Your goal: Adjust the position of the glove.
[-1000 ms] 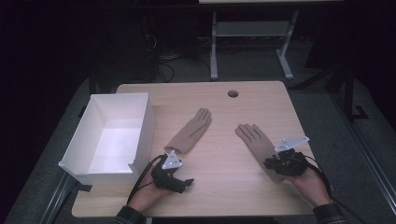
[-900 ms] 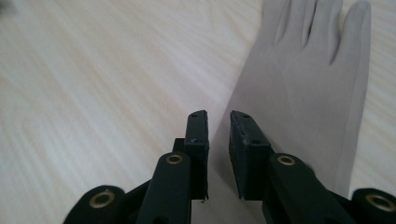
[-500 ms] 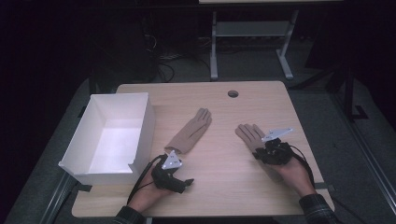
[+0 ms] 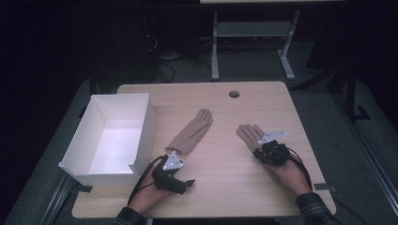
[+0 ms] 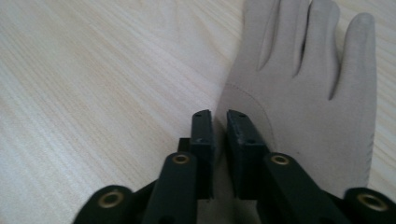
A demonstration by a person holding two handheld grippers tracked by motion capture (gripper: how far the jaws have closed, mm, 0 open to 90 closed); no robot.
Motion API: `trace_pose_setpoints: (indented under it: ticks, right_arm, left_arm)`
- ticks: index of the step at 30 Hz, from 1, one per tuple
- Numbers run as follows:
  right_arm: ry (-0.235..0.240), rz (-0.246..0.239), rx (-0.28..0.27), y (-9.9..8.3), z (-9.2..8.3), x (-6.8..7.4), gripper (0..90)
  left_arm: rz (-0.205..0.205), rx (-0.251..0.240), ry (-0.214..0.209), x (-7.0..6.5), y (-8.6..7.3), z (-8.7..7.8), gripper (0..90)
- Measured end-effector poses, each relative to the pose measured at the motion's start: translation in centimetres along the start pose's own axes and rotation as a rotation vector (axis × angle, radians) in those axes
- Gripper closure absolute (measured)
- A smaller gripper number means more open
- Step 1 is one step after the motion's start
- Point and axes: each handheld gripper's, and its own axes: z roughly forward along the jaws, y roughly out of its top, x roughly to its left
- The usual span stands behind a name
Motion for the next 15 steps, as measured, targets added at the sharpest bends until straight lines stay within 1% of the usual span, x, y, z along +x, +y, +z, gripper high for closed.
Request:
trace_pose_setpoints:
  ticks: [1, 3, 6, 9, 10, 15]
  right_arm:
    - [-0.002, 0.009, -0.004, -0.1, 0.0, 0.0, 86.2]
    - [0.005, 0.01, -0.002, -0.1, -0.1, -0.1, 87.4]
    - [0.014, 0.003, 0.003, -0.1, -0.2, -0.3, 88.3]
    - [0.022, 0.002, -0.007, 0.0, -0.4, -0.4, 88.4]
    - [0.033, 0.015, -0.033, 0.2, -1.0, -0.5, 88.4]
    - [0.061, 0.035, -0.103, 0.9, -2.8, -0.3, 88.4]
  left_arm:
    - [0.0, 0.0, 0.0, 0.0, 0.0, 0.0, 13.0]
    - [-0.001, -0.001, 0.0, 0.0, 0.0, 0.0, 13.0]
    - [0.0, -0.001, 0.0, 0.0, 0.0, 0.0, 13.0]
    - [-0.001, -0.001, 0.0, 0.0, 0.0, 0.0, 13.0]
    - [0.0, -0.001, 0.0, 0.0, 0.0, 0.0, 13.0]
    - [0.0, -0.001, 0.0, 0.0, 0.0, 0.0, 13.0]
